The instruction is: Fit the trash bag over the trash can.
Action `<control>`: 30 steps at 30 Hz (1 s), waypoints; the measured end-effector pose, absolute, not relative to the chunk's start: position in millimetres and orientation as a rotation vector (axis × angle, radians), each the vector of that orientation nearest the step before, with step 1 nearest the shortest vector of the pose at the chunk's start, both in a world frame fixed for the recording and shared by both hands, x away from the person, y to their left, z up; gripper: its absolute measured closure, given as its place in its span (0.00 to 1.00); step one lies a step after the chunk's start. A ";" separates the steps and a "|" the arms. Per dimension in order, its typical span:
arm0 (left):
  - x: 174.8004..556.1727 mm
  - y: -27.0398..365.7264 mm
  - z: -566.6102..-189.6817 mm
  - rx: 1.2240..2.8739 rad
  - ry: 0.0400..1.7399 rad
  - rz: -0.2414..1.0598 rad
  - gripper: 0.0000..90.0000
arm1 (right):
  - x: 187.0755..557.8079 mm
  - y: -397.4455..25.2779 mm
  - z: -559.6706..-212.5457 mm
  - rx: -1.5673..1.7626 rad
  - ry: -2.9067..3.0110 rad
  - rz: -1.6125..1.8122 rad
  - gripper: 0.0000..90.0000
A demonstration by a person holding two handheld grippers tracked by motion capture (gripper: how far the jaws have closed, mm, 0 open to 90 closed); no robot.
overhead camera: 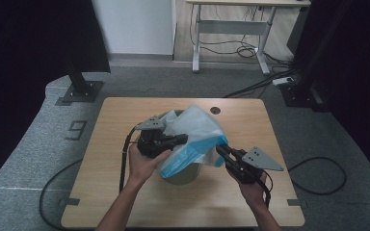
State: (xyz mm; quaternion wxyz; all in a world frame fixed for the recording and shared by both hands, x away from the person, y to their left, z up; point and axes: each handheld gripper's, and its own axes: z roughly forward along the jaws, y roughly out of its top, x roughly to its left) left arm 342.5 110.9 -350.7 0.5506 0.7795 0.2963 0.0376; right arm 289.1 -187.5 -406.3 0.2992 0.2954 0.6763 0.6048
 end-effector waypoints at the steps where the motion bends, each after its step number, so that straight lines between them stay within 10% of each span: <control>1: 342.9 112.0 -350.4 1.840 0.702 0.084 1.00 | 290.1 -187.5 -406.3 0.782 1.795 1.608 0.95; 30: 334.4 178.3 -361.3 1.686 0.843 0.220 1.00 | 252.2 -198.2 -436.9 0.827 1.872 1.751 0.99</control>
